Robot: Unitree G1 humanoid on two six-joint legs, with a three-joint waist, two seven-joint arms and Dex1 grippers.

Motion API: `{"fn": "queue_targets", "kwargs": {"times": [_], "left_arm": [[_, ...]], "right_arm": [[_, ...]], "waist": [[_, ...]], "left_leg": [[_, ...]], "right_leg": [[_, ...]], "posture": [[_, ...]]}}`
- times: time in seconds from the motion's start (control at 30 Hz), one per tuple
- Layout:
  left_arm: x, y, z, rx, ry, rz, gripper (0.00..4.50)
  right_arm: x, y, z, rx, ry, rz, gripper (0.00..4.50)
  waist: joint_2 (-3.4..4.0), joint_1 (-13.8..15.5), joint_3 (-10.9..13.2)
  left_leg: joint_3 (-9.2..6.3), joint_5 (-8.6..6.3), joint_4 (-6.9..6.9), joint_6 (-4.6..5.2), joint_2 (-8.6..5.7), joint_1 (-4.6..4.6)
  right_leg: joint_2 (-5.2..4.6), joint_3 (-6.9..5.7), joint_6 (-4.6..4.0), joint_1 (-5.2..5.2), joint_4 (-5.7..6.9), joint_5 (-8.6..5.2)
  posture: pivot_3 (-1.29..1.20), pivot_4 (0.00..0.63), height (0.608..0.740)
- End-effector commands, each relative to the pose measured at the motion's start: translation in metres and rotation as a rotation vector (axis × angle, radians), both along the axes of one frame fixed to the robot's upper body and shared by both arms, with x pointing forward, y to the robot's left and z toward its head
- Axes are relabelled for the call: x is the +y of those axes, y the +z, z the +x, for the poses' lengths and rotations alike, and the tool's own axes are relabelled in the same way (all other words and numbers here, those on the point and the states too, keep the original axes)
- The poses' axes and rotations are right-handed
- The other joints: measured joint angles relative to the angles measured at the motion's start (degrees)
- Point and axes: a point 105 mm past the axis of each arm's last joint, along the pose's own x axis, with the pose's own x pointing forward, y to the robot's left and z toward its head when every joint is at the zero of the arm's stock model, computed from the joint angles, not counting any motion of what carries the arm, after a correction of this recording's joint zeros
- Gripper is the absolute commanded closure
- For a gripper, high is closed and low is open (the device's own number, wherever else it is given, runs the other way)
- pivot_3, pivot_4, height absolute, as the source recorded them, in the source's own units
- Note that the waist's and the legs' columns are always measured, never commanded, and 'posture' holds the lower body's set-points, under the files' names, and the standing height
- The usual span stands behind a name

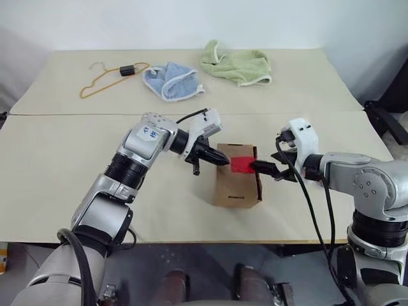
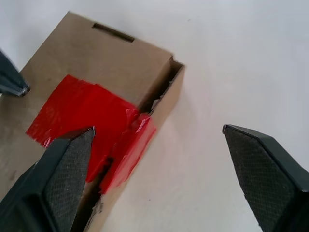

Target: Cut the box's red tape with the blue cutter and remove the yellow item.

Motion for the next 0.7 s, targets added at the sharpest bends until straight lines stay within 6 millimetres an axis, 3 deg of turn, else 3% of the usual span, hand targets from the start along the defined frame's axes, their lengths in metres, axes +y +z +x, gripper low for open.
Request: {"fn": "queue_targets", "kwargs": {"times": [0.03,0.3,0.7], "left_arm": [[-0.005,0.003,-0.004,-0.037,-0.03,0.001,4.5],[-0.009,-0.008,-0.011,-0.028,-0.062,0.021,4.5],[-0.009,-0.012,-0.014,-0.001,-0.059,0.022,4.5]], "right_arm": [[-0.002,0.003,0.0,-0.006,-0.012,0.001,0.08],[-0.021,-0.004,0.006,0.036,-0.093,-0.017,0.08],[-0.041,-0.022,-0.012,0.107,-0.09,-0.076,0.08]], "waist": [[0.0,-0.07,0.0],[0.01,0.02,-0.01],[0.01,0.13,-0.03]], "left_leg": [[0.0,0.0,0.0,0.0,0.0,0.0],[0.02,0.0,0.0,0.0,0.0,0.11],[0.02,-0.01,0.01,0.03,0.0,0.18]], "right_leg": [[0.0,0.0,0.0,0.0,0.01,0.0],[0.0,0.02,0.0,0.09,0.04,0.0],[0.0,0.02,0.0,0.2,0.01,0.0]], "posture": [[0.0,0.15,0.74],[0.0,0.15,0.74],[0.0,0.15,0.74]]}}
